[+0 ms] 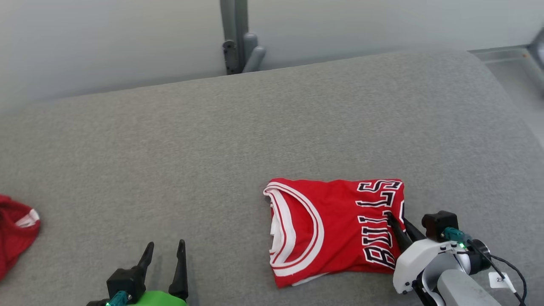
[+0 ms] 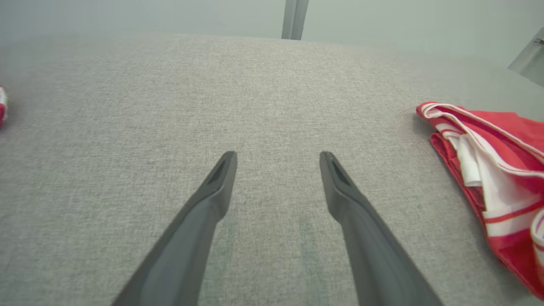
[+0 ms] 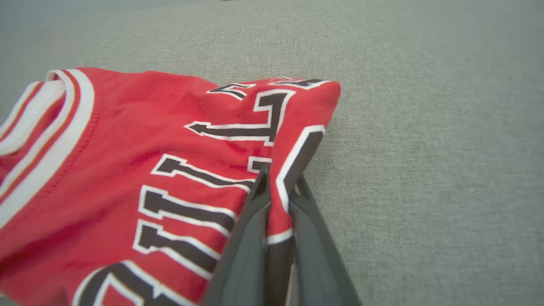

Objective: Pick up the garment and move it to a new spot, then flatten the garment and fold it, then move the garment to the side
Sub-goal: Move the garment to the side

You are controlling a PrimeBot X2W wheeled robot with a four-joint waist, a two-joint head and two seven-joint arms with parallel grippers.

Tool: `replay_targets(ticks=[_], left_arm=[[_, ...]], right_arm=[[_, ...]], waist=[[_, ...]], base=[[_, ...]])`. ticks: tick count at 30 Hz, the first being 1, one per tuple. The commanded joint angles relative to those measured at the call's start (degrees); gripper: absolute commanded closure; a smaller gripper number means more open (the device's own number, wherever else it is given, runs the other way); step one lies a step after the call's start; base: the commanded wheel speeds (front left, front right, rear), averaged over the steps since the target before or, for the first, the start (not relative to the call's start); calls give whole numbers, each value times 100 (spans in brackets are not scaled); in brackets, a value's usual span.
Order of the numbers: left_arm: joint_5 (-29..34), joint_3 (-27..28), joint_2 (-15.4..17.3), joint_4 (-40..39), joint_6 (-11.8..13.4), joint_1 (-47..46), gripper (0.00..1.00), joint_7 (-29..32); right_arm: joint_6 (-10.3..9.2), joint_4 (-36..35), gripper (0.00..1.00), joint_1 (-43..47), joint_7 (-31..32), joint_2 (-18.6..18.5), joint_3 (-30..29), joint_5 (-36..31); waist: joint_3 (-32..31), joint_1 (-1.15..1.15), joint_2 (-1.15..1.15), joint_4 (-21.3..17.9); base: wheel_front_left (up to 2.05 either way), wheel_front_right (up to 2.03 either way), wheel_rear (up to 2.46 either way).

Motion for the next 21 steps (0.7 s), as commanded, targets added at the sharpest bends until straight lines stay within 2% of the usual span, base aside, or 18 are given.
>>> replay_targets(ticks=[1,6,10,15,21], left_arm=[[-32,-28,23,-16,15,-88,0,2],[-64,-207,22,-23,13,-242,0,3],[-38,-313,23,-70,2,-384,0,3],[67,-422,23,-128,-30,-569,0,3],[272,-402,26,-220,-97,-797,0,3]], right_arm=[[-11,-11,100,66,-25,63,-64,-73],[-11,-104,100,78,-25,152,-172,-290],[-11,-187,100,51,-26,237,-194,-319],[-11,-309,100,-36,-26,291,-269,-311],[-11,-579,100,-426,-26,266,-446,-341]], waist=[[-150,0,0,-928],[-73,0,0,-1421],[68,0,0,-1584],[342,0,0,-1506],[831,0,0,-1134]], base=[[0,0,0],[0,0,0],[0,0,0],[0,0,0],[0,0,0]])
